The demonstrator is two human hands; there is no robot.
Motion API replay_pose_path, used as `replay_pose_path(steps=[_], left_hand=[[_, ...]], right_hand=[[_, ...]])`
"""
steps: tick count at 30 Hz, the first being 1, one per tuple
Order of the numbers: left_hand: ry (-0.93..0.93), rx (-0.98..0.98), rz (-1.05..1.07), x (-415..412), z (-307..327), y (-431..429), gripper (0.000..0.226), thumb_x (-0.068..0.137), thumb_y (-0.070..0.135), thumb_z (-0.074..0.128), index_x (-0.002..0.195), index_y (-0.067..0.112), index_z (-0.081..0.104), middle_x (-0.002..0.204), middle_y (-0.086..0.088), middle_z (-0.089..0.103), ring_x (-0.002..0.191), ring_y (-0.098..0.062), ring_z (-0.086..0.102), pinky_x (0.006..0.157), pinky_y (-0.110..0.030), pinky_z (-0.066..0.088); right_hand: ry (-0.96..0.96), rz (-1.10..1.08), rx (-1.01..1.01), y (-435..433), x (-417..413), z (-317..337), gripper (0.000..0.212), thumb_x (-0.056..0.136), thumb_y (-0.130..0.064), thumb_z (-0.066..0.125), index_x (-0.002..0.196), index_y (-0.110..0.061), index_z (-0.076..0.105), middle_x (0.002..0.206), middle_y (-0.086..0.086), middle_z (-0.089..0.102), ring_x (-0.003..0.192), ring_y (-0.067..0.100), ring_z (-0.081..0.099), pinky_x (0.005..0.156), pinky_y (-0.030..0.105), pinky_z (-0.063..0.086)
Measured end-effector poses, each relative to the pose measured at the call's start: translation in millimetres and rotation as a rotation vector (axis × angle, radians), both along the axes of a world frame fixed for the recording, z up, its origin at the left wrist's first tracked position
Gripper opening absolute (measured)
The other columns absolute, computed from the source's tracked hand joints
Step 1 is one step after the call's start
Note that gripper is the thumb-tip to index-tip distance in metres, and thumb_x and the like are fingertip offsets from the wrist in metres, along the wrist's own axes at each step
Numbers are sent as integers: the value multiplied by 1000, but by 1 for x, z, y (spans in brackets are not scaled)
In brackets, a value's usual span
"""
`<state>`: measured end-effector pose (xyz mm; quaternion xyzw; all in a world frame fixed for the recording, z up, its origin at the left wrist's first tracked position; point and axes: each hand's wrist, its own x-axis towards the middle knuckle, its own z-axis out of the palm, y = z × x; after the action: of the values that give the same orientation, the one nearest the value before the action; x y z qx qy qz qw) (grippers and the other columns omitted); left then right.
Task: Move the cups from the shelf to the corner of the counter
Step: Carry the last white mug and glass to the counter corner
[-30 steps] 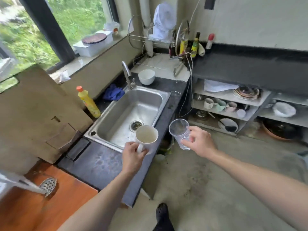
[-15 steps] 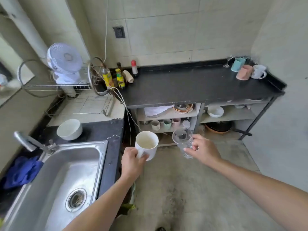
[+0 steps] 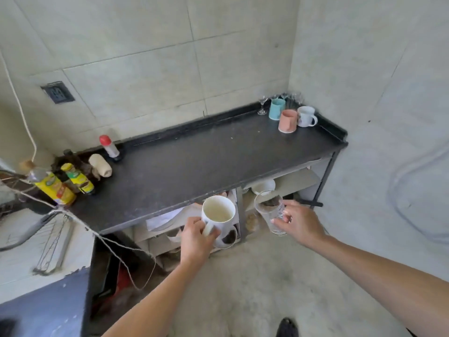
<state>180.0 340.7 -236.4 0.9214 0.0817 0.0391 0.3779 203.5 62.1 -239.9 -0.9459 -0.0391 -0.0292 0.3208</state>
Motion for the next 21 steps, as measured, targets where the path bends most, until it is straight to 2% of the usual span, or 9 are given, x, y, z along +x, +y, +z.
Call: replay_pose_path(steps=[3, 6, 9, 11, 16, 21], left_hand=[[-21, -13, -8, 49, 8, -33, 26, 80, 31, 69, 85, 5, 66, 102, 1, 55, 80, -14, 52, 65, -25, 38], [-15, -69, 23, 90, 11, -56, 29, 82, 29, 69, 94, 3, 67, 109, 2, 52, 87, -18, 54, 75, -31, 44], [5, -107, 23, 133, 8, -68, 32, 81, 29, 69, 99, 2, 66, 113, 2, 50, 89, -19, 55, 80, -35, 48], [12, -107, 30, 163, 4, -73, 33, 81, 31, 69, 100, 4, 66, 114, 3, 50, 90, -18, 55, 81, -34, 48], [13, -101, 29, 248, -4, -81, 28, 81, 27, 69, 101, 8, 63, 111, 6, 50, 86, -15, 55, 73, -27, 45], [24, -122, 18, 349, -7, -87, 25, 80, 24, 69, 98, 7, 66, 112, 5, 52, 85, -14, 55, 74, -27, 46]], right_hand=[[-25, 10, -23, -30, 55, 9, 48, 71, -28, 76, 50, -19, 35, 123, 2, 63, 92, 13, 65, 56, 19, 29], [-37, -7, -58, -50, 100, 18, 48, 72, -32, 74, 50, -20, 34, 122, -7, 62, 66, 12, 57, 58, 26, 30], [-6, -12, -58, -63, 145, 18, 41, 73, -35, 72, 53, -15, 42, 114, -13, 61, 56, 2, 48, 54, 24, 30], [22, -15, -57, -69, 174, 16, 38, 73, -38, 70, 59, -10, 48, 110, -15, 60, 60, 5, 50, 54, 25, 32], [30, 6, -8, -76, 255, 2, 45, 71, -29, 73, 49, -20, 34, 123, -8, 61, 75, 12, 59, 62, 29, 36], [47, -13, -94, -79, 346, 5, 45, 72, -36, 71, 50, -17, 37, 126, -11, 59, 77, 12, 60, 66, 32, 45]])
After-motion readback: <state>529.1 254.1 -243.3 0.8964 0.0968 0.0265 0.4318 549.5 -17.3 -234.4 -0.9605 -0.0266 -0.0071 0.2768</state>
